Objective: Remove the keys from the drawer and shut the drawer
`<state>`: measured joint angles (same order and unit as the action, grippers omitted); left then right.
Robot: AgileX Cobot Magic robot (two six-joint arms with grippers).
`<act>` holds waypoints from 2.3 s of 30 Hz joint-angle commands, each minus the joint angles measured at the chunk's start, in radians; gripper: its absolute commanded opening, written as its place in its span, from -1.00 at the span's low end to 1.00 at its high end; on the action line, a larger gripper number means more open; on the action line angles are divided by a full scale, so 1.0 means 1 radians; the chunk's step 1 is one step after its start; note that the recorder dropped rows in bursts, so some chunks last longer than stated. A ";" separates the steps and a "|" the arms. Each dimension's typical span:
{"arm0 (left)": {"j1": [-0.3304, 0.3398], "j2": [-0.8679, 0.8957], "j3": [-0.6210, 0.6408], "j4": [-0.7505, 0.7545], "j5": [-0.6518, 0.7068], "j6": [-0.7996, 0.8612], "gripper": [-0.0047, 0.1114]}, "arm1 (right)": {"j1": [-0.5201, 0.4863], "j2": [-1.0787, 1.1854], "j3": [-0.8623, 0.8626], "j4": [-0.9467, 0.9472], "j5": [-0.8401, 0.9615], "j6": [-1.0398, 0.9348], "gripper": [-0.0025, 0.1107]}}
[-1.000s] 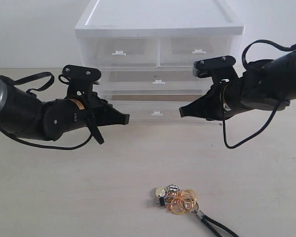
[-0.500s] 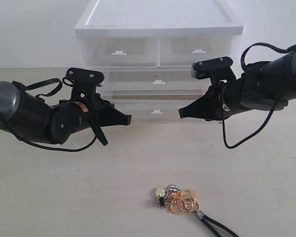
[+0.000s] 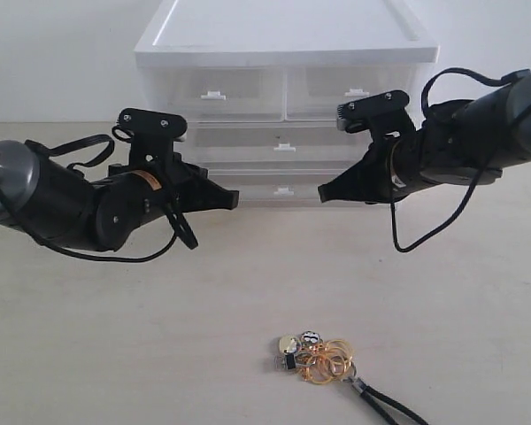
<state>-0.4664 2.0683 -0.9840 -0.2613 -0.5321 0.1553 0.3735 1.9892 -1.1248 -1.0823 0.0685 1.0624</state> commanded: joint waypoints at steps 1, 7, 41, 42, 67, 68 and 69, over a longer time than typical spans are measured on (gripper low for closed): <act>0.015 0.012 -0.030 0.016 -0.016 -0.006 -0.85 | -0.005 0.013 -0.006 -0.028 0.010 0.002 -0.96; 0.016 0.051 -0.056 0.016 -0.004 -0.006 -0.85 | -0.005 0.013 -0.018 -0.054 0.027 0.010 -0.96; -0.163 -0.998 0.574 -0.446 0.189 0.312 -0.85 | -0.003 -0.933 0.671 0.000 -0.340 0.120 -0.96; -0.163 -1.007 0.574 -0.446 0.187 0.312 -0.85 | -0.003 -0.933 0.671 0.000 -0.340 0.117 -0.96; -0.163 -1.014 0.574 -0.446 0.182 0.312 -0.85 | -0.248 -1.558 0.859 0.000 -0.247 0.080 -0.96; -0.163 -1.014 0.574 -0.446 0.182 0.312 -0.85 | -0.284 -1.604 0.888 0.000 -0.272 0.080 -0.96; -0.163 -1.014 0.574 -0.446 0.182 0.312 -0.85 | -0.317 -1.648 0.913 0.000 -0.294 0.080 -0.96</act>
<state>-0.6269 1.0625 -0.4158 -0.6986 -0.3480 0.4632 0.1377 0.4447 -0.2744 -1.0831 -0.1687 1.1469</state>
